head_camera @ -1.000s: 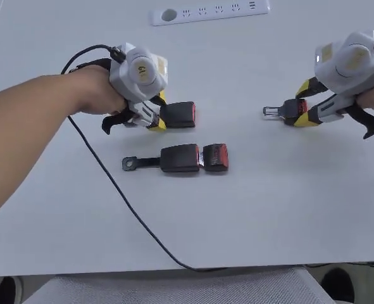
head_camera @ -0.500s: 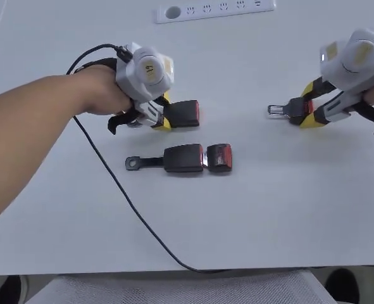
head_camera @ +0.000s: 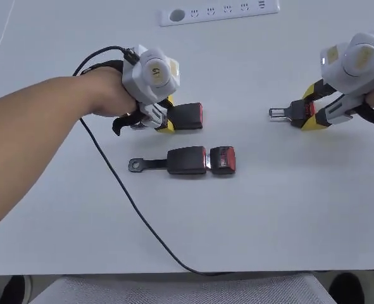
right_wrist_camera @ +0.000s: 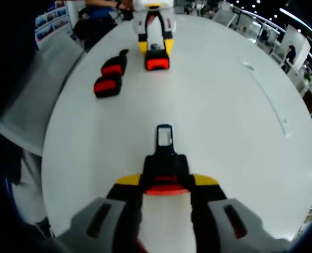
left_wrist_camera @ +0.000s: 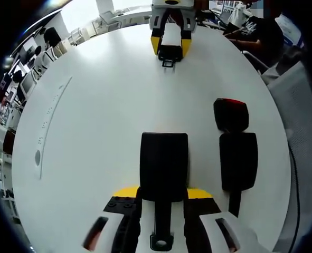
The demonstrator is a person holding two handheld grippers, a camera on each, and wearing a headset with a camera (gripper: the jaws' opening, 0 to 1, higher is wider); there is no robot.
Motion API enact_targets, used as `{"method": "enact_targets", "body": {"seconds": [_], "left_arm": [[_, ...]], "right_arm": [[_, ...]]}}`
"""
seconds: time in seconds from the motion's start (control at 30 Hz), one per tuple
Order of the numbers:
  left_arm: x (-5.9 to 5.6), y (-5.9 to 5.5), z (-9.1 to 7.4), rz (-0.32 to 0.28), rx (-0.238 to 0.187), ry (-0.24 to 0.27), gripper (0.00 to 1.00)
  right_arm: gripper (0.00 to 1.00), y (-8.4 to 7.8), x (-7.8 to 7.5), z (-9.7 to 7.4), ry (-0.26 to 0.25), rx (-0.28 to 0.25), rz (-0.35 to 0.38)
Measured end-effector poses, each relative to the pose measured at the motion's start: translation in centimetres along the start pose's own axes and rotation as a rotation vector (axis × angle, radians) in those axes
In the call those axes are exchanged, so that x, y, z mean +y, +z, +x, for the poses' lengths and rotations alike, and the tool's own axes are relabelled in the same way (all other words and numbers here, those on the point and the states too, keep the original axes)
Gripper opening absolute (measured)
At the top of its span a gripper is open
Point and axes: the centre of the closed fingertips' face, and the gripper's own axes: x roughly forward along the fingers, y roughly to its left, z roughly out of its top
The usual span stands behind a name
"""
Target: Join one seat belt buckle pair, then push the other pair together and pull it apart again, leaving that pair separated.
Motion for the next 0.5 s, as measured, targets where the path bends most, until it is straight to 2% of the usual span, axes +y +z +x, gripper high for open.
{"method": "enact_targets", "body": {"seconds": [0.13, 0.5], "left_arm": [[0.0, 0.1, 0.0, 0.003, 0.006, -0.002, 0.31], [0.0, 0.1, -0.1, 0.001, 0.010, -0.002, 0.31]], "right_arm": [[0.35, 1.7, 0.0, 0.4, -0.004, -0.045, 0.017], [0.35, 4.9, 0.6, 2.0, 0.009, -0.079, -0.012]]}}
